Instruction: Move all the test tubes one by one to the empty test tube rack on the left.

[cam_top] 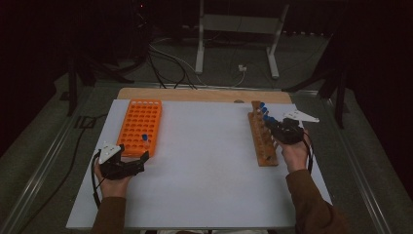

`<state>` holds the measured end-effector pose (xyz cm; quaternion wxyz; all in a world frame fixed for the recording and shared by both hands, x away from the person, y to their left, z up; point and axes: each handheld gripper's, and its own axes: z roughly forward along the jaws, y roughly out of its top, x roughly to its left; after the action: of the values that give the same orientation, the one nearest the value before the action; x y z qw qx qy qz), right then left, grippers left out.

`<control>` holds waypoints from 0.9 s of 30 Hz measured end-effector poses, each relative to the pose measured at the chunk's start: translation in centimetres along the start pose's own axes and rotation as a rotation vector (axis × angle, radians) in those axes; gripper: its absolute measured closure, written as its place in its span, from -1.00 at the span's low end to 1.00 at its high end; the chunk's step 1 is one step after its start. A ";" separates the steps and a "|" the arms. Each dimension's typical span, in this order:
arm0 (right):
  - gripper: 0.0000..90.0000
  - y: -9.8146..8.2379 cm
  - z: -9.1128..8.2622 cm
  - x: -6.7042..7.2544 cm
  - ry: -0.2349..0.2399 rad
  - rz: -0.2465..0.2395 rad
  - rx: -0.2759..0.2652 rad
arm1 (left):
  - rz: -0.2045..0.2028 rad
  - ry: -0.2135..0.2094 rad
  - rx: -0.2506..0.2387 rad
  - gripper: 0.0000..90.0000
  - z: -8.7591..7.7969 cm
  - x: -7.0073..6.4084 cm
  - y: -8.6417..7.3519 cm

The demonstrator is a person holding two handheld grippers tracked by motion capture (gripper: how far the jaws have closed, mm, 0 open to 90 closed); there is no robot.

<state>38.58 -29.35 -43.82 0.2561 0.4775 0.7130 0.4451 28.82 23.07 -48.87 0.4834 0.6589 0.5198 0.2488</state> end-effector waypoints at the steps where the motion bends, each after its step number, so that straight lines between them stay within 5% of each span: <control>1: 0.70 0.1 -0.1 0.0 0.000 0.002 -0.002 | 0.000 -0.001 0.000 -0.98 0.0 0.0 0.0; 27: 0.70 2.9 -2.8 0.1 0.012 -0.007 -0.071 | 0.016 0.015 -0.001 -0.98 -0.1 -0.1 0.0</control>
<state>37.62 -29.93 -39.89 0.2703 0.4629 0.6999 0.4720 28.74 23.06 -48.79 0.4778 0.6611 0.5179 0.2577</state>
